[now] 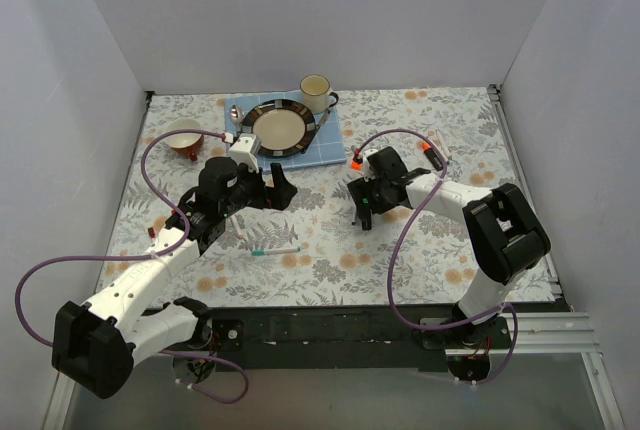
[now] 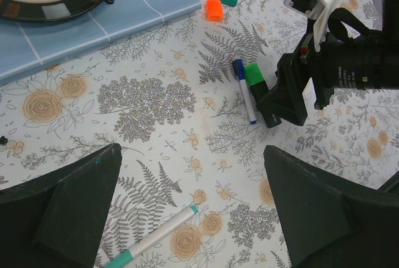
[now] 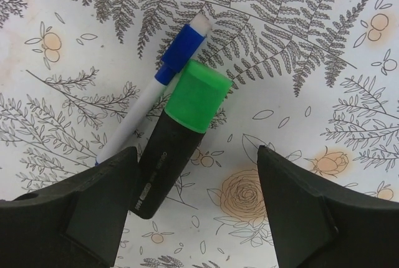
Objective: Open the pen caps
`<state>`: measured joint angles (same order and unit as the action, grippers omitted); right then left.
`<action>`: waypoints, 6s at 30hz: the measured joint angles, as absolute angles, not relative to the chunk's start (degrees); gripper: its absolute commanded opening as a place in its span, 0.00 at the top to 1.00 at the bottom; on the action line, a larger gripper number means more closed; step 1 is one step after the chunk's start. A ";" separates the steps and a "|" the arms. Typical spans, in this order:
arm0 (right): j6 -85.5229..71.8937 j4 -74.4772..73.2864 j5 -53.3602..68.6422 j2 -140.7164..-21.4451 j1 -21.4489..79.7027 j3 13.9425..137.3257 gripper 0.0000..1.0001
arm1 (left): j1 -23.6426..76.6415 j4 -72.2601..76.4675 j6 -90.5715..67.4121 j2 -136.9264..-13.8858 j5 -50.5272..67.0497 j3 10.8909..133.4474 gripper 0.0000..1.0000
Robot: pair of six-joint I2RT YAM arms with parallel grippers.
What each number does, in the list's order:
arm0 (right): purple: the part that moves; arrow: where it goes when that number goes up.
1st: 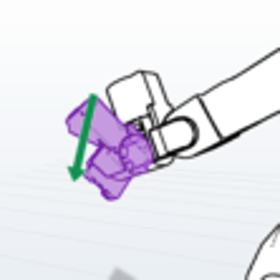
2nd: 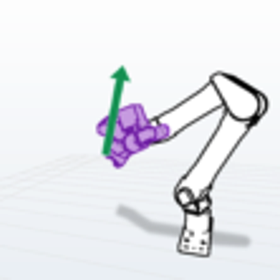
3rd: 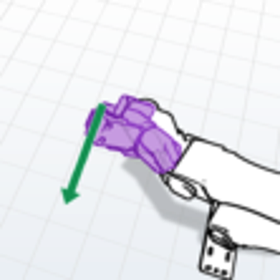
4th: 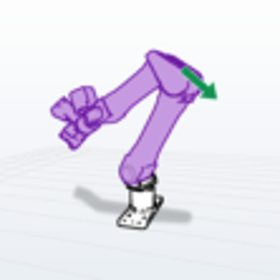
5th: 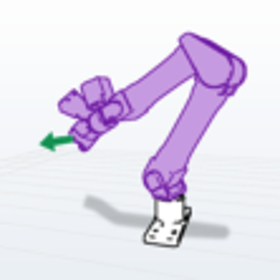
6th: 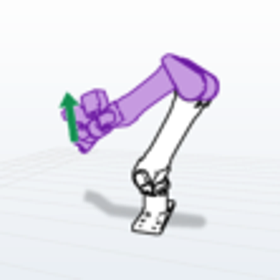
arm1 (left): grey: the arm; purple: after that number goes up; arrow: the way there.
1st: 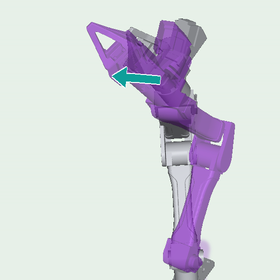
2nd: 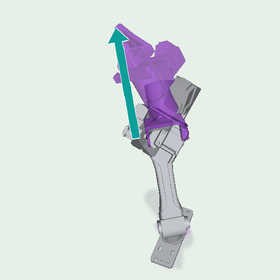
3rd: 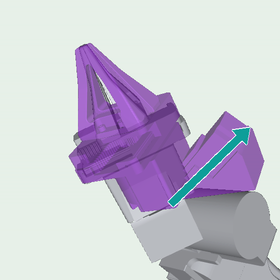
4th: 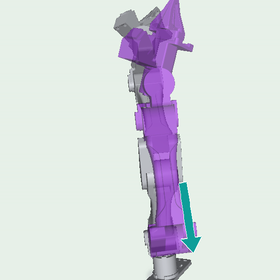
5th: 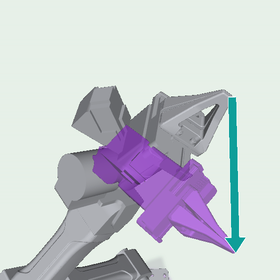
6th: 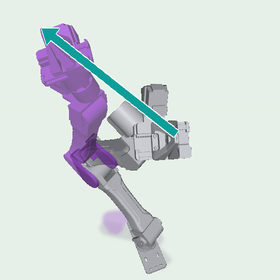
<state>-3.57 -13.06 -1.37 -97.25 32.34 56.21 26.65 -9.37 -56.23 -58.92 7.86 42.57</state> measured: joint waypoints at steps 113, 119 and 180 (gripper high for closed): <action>23.05 -19.25 77.45 -88.88 13.02 50.94 0.99 | 43.53 59.57 -78.81 -100.88 28.45 45.01 1.00; 19.88 -11.33 78.26 -88.88 13.74 52.58 0.99 | 38.02 53.65 -80.05 -99.96 36.10 50.65 1.00; -1.41 8.36 77.91 -83.48 13.15 45.84 0.99 | 39.57 53.58 -82.63 -102.26 38.35 56.90 1.00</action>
<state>-1.41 8.36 77.91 -83.48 13.15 45.84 39.57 53.58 -82.63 -102.26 38.35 56.90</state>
